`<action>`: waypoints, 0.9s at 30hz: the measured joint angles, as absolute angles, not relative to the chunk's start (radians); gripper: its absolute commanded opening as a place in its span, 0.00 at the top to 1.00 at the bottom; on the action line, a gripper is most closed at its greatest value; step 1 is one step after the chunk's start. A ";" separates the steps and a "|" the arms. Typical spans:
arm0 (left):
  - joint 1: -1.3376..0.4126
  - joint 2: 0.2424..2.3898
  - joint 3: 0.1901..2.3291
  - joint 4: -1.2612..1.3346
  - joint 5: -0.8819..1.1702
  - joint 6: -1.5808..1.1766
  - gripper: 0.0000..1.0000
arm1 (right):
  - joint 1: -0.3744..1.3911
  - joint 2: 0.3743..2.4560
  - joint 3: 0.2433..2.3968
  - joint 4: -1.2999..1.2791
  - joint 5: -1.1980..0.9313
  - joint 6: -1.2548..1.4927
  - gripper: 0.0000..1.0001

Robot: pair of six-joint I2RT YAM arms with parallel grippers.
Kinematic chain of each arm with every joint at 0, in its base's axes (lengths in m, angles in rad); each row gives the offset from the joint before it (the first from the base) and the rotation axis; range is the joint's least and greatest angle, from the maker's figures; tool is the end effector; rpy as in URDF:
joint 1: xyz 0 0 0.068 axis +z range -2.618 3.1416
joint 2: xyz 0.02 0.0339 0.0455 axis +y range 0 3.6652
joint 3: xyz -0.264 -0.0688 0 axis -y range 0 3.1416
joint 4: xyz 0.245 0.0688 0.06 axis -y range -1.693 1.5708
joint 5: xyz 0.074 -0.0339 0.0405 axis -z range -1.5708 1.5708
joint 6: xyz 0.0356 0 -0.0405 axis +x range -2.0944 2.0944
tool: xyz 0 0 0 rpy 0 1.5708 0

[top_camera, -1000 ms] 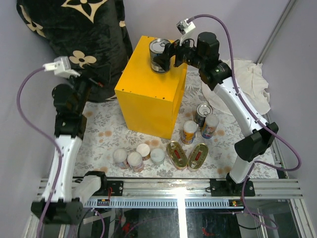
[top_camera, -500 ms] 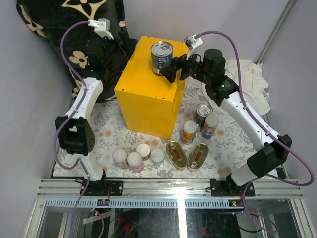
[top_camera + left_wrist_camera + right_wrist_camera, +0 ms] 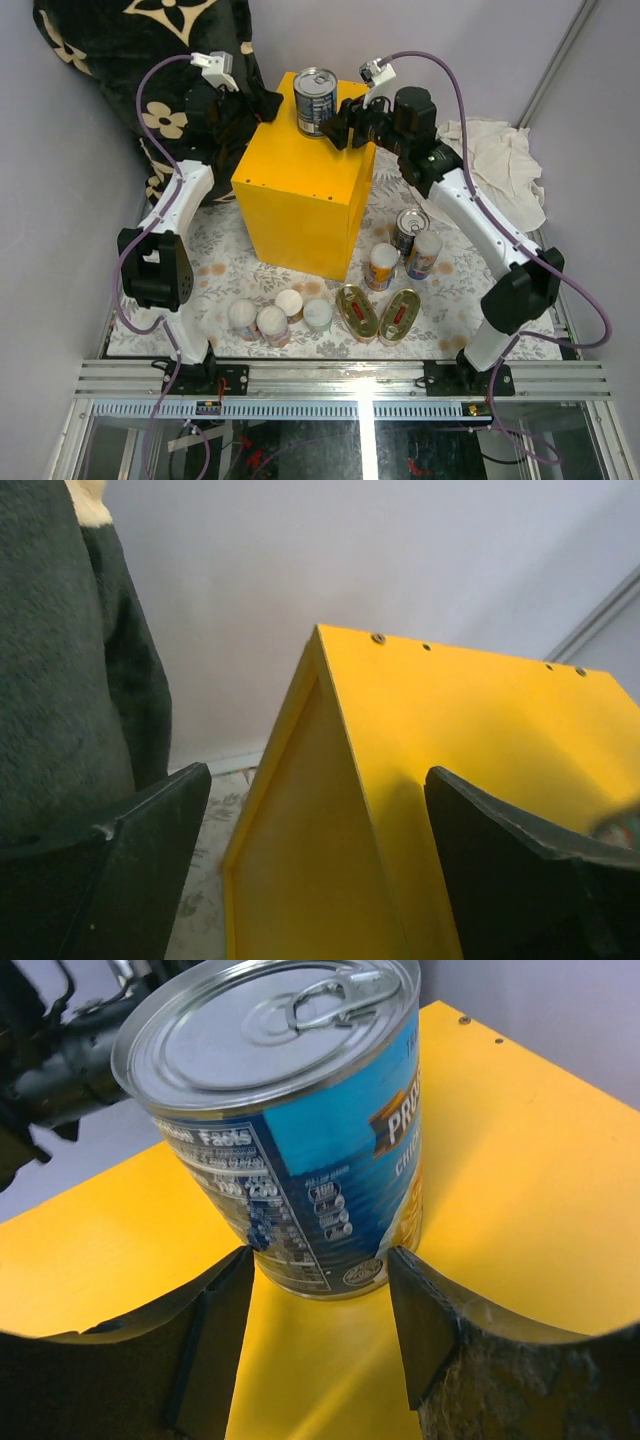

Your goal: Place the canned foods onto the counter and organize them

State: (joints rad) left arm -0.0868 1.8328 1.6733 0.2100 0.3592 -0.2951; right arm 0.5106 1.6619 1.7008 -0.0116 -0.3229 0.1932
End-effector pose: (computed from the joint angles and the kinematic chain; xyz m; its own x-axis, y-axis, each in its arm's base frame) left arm 0.4442 -0.0512 0.3942 -0.0772 -0.2666 -0.9607 0.4269 0.8619 -0.2735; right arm 0.3384 0.2025 0.4488 -0.1187 0.1422 -0.9827 -0.7310 0.6573 0.1834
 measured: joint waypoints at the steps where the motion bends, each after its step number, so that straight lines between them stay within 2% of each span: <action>1: -0.092 1.821 1.641 0.233 0.356 -0.310 0.19 | 0.511 1.690 1.728 -0.008 -0.323 0.196 0.39; 9: -0.113 1.695 1.459 0.350 0.356 -0.364 0.37 | 0.511 1.832 1.851 0.007 -0.269 0.218 0.41; 16: -0.131 1.559 1.290 0.439 0.357 -0.409 0.38 | 0.511 1.949 2.002 -0.018 -0.229 0.221 0.41; 27: -0.136 1.445 1.135 0.558 0.359 -0.499 0.38 | 0.511 2.006 2.068 -0.017 -0.159 0.244 0.41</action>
